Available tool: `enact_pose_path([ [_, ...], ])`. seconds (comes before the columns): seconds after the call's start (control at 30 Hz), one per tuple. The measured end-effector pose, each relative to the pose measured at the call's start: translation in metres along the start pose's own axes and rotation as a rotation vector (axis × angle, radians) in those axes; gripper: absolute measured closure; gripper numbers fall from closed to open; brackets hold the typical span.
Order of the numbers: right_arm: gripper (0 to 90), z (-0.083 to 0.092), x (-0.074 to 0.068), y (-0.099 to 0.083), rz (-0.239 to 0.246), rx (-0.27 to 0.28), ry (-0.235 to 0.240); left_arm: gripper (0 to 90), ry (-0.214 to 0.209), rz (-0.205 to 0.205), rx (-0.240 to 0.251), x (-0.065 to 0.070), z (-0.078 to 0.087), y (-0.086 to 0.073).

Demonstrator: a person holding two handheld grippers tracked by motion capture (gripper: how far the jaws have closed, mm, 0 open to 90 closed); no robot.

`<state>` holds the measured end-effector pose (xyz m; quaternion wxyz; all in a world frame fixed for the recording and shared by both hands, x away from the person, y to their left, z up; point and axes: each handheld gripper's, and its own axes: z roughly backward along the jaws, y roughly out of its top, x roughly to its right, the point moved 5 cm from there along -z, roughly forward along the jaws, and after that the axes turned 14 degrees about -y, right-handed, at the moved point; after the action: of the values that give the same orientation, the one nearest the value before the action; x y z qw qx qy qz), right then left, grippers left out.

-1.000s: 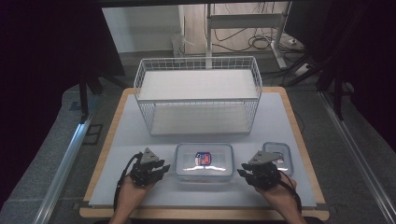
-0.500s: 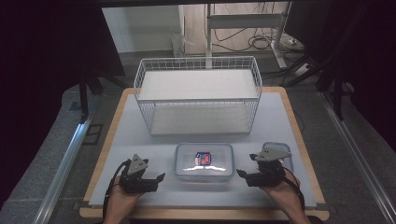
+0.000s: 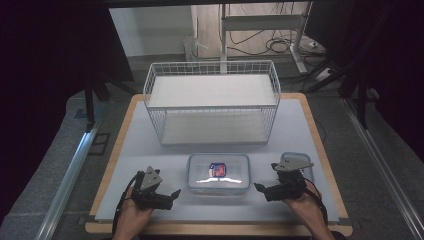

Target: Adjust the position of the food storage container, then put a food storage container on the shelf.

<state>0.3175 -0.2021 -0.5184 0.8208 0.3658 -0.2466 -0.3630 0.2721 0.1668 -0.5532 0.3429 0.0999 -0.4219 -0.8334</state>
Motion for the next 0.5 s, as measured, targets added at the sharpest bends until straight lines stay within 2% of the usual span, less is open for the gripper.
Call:
enact_pose_path([
  [0.1, 6.3, 0.000, 0.000, 0.001, -0.013, -0.008, 0.010, 2.5, 0.009, -0.004, -0.017, -0.001, -0.001, 0.000],
  [0.23, 5.5, 0.000, 0.000, 0.003, -0.021, -0.004, 0.031, 3.4, -0.014, 0.014, -0.015, 0.000, -0.001, 0.001],
  [0.33, 4.9, 0.000, -0.001, 0.003, -0.013, -0.016, 0.026, 4.1, -0.022, 0.017, -0.014, 0.001, 0.000, 0.003],
  [0.5, 3.4, -0.001, -0.002, 0.005, -0.025, -0.018, 0.028, 5.3, -0.074, 0.059, -0.006, 0.002, 0.000, 0.011],
])
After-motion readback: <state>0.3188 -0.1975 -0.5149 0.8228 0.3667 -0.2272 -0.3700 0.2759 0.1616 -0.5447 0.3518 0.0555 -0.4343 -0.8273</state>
